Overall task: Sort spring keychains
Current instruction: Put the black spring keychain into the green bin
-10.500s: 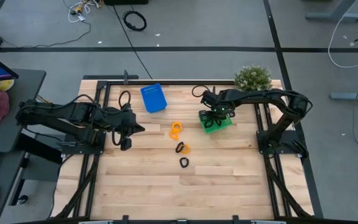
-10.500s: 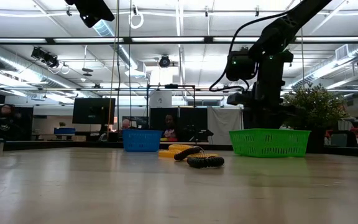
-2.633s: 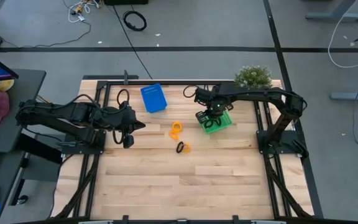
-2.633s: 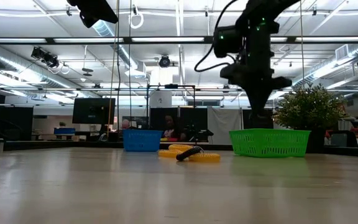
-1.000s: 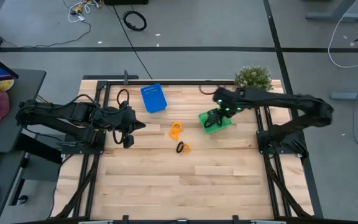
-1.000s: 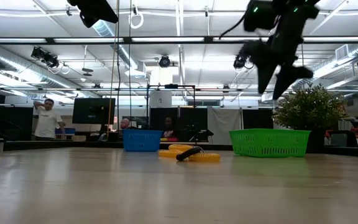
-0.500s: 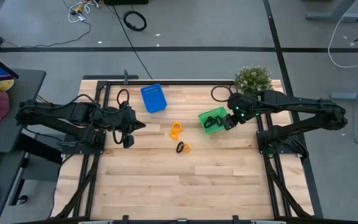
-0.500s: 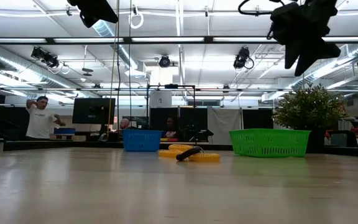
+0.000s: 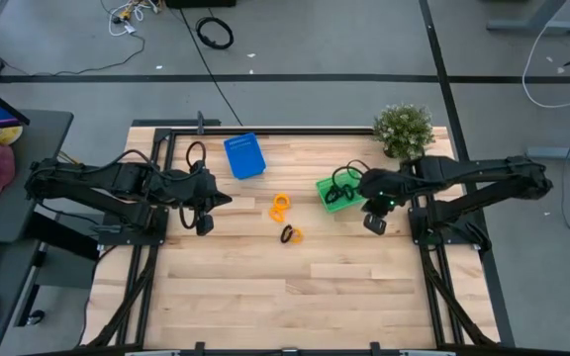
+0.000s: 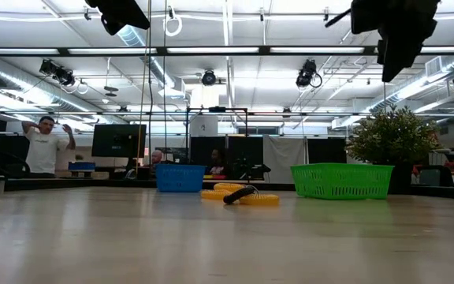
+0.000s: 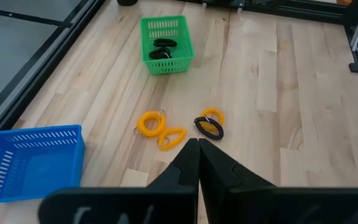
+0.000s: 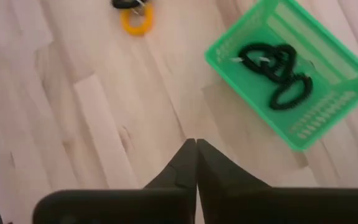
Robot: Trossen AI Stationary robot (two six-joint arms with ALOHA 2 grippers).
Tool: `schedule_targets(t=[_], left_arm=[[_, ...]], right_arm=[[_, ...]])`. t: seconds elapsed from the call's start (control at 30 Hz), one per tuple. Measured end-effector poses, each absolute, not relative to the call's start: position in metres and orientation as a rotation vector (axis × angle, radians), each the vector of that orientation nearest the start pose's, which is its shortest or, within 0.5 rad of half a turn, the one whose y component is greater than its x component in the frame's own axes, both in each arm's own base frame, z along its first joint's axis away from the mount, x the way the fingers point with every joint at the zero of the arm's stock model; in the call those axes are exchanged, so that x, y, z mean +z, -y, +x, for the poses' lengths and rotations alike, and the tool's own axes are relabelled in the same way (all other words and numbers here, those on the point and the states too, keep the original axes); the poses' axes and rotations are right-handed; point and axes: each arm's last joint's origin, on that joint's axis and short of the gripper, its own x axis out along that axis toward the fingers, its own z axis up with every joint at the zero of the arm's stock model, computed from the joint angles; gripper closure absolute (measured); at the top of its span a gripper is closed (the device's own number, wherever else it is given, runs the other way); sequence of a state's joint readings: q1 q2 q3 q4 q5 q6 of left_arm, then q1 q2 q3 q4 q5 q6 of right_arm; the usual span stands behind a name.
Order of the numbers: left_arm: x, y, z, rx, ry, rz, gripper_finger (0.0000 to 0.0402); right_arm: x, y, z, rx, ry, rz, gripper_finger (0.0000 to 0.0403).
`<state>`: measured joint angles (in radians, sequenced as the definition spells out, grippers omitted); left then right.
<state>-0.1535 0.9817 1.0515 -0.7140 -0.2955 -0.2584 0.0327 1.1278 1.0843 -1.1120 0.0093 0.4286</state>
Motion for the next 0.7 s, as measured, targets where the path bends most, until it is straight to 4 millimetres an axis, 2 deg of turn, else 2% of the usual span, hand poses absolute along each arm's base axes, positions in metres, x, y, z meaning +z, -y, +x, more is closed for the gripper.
schedule_targets(t=[0.2,0.33,0.47,0.7], left_arm=[[0.3427,0.0207,0.1888,0.221,-0.604,-0.119,0.0397],[0.3426,0.0207,0.1889,0.222,-0.604,-0.123,0.0397],[0.3426,0.0207,0.1889,0.223,-0.603,-0.124,0.0397],[0.3427,0.0207,0.1889,0.225,-0.602,-0.131,0.0397]], right_arm=[[0.3055,-0.0124,0.1986,-0.157,-1.085,0.297,0.0399],[0.3065,-0.0149,0.2003,-0.090,-1.066,0.179,0.0399],[0.3065,-0.0156,0.2003,-0.044,-1.068,0.112,0.0388],[0.3065,-0.0160,0.2002,-0.027,-1.071,0.111,0.0355]])
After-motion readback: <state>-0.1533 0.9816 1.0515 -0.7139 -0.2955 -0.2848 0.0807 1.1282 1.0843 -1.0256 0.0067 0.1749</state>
